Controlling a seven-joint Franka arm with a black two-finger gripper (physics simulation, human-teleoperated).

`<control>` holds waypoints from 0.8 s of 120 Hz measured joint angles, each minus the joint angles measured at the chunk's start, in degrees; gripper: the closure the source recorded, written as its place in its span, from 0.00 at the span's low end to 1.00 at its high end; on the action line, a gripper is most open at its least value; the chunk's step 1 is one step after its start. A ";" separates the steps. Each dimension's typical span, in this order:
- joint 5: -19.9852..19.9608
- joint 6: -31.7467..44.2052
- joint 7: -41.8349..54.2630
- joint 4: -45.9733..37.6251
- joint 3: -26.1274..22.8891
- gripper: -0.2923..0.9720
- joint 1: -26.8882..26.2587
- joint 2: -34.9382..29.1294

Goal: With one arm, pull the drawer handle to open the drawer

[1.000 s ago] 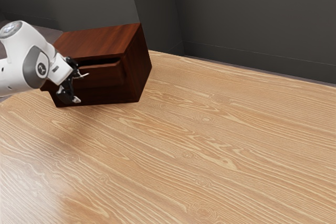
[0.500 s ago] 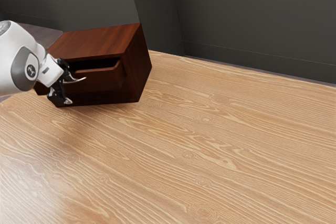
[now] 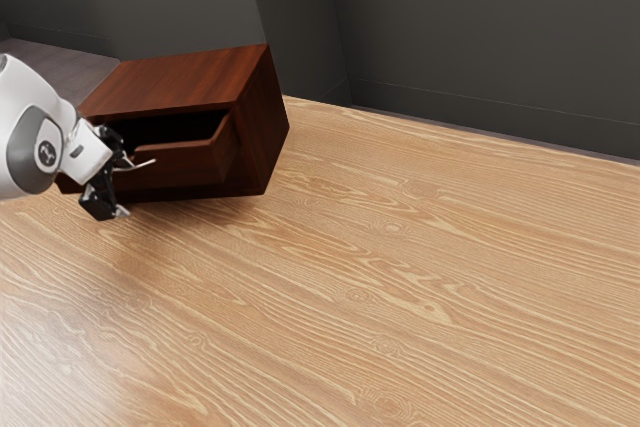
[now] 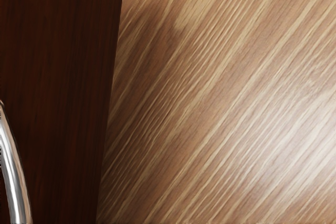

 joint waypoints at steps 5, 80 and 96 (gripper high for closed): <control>-0.03 0.13 -0.02 -0.90 0.03 0.26 0.00 -0.91; -0.71 1.76 -0.35 -10.24 -0.21 0.25 -0.19 -9.80; -0.67 2.03 -0.49 -12.11 -0.19 0.24 -0.23 -11.42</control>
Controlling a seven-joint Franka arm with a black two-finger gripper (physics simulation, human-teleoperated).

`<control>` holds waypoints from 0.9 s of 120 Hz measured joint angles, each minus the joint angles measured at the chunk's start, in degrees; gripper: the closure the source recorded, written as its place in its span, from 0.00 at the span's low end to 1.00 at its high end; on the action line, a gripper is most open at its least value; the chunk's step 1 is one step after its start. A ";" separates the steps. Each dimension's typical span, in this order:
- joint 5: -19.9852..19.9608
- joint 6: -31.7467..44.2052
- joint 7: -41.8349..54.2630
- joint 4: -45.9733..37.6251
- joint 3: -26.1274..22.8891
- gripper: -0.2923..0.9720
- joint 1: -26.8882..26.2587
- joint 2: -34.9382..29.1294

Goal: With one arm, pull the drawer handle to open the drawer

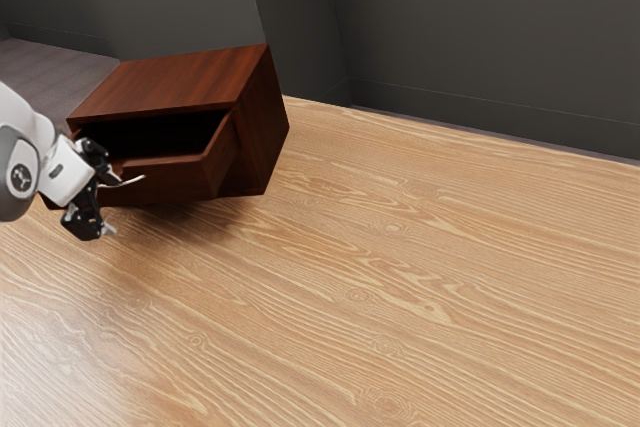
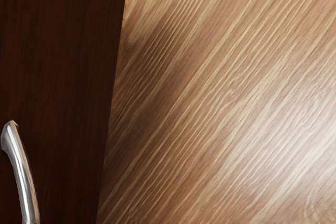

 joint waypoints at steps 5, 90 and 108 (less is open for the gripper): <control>0.01 0.11 -0.06 -0.54 -0.01 0.24 0.00 -0.42; -0.34 -6.58 -8.37 -4.32 -0.83 0.23 -2.06 -13.81; -0.36 -29.21 -23.12 11.86 -6.92 0.23 -2.41 -12.85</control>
